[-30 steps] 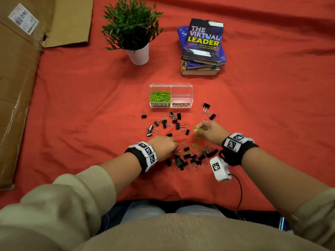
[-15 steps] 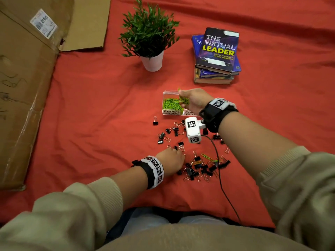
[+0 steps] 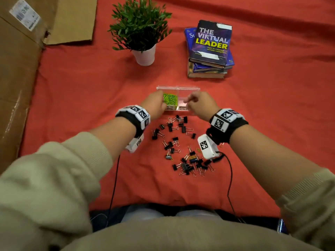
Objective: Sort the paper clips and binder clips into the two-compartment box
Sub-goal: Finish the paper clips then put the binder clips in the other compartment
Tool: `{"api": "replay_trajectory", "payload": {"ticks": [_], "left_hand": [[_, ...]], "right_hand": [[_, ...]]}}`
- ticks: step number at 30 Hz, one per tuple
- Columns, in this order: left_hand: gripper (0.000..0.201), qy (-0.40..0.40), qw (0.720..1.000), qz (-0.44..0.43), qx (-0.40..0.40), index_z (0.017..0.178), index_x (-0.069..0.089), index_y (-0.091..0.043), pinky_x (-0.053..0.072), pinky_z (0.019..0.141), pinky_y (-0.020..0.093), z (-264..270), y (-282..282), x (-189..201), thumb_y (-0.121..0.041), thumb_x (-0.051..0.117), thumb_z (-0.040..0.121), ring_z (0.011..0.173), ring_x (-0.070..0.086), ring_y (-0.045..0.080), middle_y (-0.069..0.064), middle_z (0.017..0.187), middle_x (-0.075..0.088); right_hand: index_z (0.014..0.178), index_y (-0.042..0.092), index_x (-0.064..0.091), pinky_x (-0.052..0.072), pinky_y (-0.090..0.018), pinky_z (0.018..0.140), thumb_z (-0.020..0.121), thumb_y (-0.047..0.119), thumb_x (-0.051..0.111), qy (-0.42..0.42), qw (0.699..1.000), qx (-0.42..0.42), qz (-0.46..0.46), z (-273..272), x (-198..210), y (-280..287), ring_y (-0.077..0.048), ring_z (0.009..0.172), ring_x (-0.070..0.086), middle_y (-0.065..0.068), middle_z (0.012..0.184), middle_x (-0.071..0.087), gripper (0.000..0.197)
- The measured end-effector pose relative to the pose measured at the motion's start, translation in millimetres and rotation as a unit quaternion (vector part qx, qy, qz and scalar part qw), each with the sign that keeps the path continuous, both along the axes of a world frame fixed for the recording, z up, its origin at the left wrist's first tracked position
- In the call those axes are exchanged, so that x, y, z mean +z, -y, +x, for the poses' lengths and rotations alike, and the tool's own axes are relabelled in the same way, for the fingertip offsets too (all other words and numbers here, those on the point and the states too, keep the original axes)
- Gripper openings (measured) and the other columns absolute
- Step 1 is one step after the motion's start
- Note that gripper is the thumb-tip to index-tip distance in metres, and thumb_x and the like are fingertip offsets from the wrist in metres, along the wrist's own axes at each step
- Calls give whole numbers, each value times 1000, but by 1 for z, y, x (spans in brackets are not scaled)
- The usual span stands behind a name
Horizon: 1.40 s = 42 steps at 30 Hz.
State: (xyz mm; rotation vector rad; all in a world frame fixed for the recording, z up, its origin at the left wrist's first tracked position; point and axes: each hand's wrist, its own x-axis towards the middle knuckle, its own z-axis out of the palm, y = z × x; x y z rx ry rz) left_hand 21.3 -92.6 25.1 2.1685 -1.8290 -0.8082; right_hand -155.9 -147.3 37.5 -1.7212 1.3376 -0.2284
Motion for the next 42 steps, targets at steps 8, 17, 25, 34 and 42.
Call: {"api": "replay_trajectory", "payload": {"ticks": [8, 17, 25, 34, 42], "left_hand": [[26, 113, 992, 14, -57, 112, 56, -3, 47, 85, 40, -11, 38, -10, -2, 47, 87, 108, 56, 35, 19, 119, 58], [13, 70, 969, -22, -236, 97, 61, -14, 49, 77, 33, -48, -47, -11, -20, 55, 86, 99, 54, 23, 5, 104, 54], [23, 182, 913, 42, -362, 105, 61, -5, 45, 86, 39, -66, -112, -35, -13, 48, 87, 108, 52, 28, 9, 112, 57], [11, 295, 859, 8, -419, 69, 66, -17, 51, 59, 28, -64, -119, -42, -15, 75, 62, 70, 61, 18, -1, 74, 64], [21, 272, 877, -1, -397, 94, 66, -9, 49, 76, 34, -72, -116, -42, -17, 53, 79, 90, 59, 24, 6, 95, 63]], "right_hand": [[87, 13, 64, 50, -27, 72, 83, 6, 58, -203, 961, 182, 41, -104, -35, -75, -16, 80, 62, 0, 87, 66, 10], [100, 8, 62, 53, -29, 78, 89, 19, 58, -205, 952, 209, -88, -111, -54, -99, -18, 86, 59, -6, 100, 63, 16], [101, 3, 59, 48, -36, 78, 91, 17, 48, -238, 931, 239, -140, -96, -61, -108, -29, 96, 57, -11, 101, 59, 21], [87, 8, 63, 42, -17, 50, 91, 15, 56, -91, 993, 61, 47, -99, -45, -89, -11, 60, 54, -2, 76, 63, 11], [81, 3, 54, 39, -26, 51, 82, -9, 27, 179, 914, -184, 313, -120, -35, -66, -17, 55, 43, -9, 67, 49, 30]]}}
